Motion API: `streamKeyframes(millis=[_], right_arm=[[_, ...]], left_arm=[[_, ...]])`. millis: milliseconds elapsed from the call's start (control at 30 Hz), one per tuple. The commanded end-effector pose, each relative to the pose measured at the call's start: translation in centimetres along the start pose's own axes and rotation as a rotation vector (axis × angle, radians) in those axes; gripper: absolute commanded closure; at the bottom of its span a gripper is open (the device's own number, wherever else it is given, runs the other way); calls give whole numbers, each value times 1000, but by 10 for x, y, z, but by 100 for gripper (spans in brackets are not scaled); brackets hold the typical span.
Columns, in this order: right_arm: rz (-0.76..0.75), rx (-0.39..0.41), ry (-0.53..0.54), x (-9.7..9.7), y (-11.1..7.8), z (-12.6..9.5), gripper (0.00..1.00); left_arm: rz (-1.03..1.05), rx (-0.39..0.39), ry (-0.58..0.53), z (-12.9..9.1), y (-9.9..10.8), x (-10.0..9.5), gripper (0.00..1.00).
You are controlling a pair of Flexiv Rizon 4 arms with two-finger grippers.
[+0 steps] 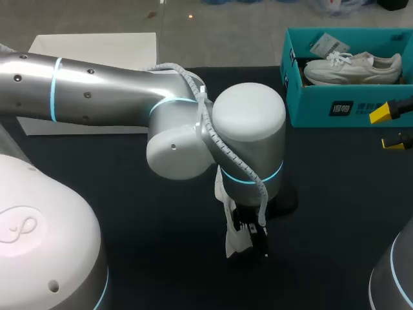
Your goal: Take the shoe out of the shoebox, open the shoe tongue, remove and reinsert the insole, then place the shoe into the shoebox
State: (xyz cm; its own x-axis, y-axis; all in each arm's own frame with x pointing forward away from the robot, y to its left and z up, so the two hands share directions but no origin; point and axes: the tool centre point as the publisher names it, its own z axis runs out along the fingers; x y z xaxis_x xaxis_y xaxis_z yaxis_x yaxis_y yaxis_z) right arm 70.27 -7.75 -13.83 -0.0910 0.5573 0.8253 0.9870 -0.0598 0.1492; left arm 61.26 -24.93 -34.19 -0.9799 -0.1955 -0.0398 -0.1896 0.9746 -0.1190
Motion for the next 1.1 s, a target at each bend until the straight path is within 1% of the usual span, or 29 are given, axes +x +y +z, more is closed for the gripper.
streamKeyframes(millis=[33,233,333,433,733,867,1100], right_arm=[[1,0,-2,0,0,0,0],[1,0,-2,0,0,0,0],[1,0,-2,0,0,0,0],[1,0,-2,0,0,0,0],[1,0,-2,0,0,0,0],[1,0,-2,0,0,0,0],[1,0,-2,0,0,0,0]], left_arm=[[7,-12,-3,7,-5,10,0],[20,-9,-8,10,4,14,0],[38,-14,-3,14,8,14,2],[50,-13,1,18,11,13,2],[56,-21,1,30,16,8,7],[69,-40,-7,37,16,6,9],[70,-42,-17,41,15,3,11]])
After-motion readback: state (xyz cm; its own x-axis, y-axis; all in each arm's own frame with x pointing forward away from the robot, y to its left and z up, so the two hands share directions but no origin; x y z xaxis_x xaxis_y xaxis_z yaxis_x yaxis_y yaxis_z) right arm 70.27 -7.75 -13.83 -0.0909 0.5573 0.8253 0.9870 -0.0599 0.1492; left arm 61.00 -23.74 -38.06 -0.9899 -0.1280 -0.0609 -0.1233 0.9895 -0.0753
